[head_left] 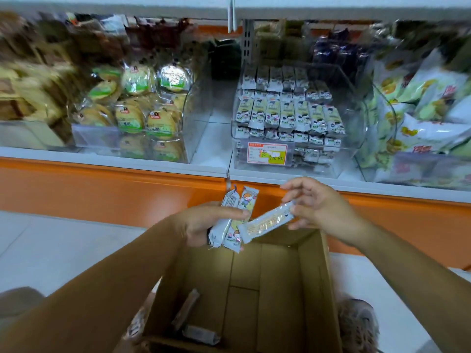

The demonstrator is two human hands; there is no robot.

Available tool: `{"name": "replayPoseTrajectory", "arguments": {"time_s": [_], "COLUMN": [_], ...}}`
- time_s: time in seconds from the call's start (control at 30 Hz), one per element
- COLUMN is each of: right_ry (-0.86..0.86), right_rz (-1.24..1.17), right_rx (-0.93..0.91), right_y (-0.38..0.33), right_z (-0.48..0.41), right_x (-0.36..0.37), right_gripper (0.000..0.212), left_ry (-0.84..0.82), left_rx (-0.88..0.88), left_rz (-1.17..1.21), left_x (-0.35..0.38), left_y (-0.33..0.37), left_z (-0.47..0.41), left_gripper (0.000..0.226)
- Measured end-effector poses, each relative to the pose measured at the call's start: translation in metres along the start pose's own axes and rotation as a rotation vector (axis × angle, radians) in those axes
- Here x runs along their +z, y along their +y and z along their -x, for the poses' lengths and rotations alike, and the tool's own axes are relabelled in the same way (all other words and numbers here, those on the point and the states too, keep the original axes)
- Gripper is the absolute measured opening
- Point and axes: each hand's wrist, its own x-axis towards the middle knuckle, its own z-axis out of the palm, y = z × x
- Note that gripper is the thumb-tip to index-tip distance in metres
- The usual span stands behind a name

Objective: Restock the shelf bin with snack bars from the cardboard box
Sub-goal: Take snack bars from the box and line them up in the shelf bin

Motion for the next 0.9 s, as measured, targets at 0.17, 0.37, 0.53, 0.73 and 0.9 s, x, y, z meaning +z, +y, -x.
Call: {"name": "replayPoseTrajectory", "arguments": {"time_s": [0.17, 0.37, 0.53, 0.73, 0.9], "right_ry": [-0.034, -0.012, 0.035, -0.059, -0.179], "right_rz": [0.23, 0.078, -0.012, -0.362, -0.607], "right_rx": [-0.203, -0.255, -0.265, -0.163, -0.072], "right_y": [-0.062, -0.086, -0.089, -0.089, -0.086], "right_z": [0.003, 0.001, -0.02, -0.032, -0.039], "right_x": [-0.012, -0.014, -0.004, -0.024, -0.029], "right_gripper": [0.042, 0.04, 0.043, 0.06, 0.067], "left_ry": [-0.139, -0.082, -0.023, 0.025, -0.002], "left_rx": [-0.029, 0.049, 0.061, 0.119, 0.153], "left_rz": [-0.189, -0.279, -0.212, -0.131, -0.111], "left_x": [0.008, 0.011, 0.015, 0.013, 0.024], "left_y": [0.053, 0.09, 0.096, 0.098, 0.095], "left_z": [0.02, 0.035, 0.023, 0.012, 0.005], "left_gripper": [0.064, 0.069, 0.03, 0.047, 0.039]}}
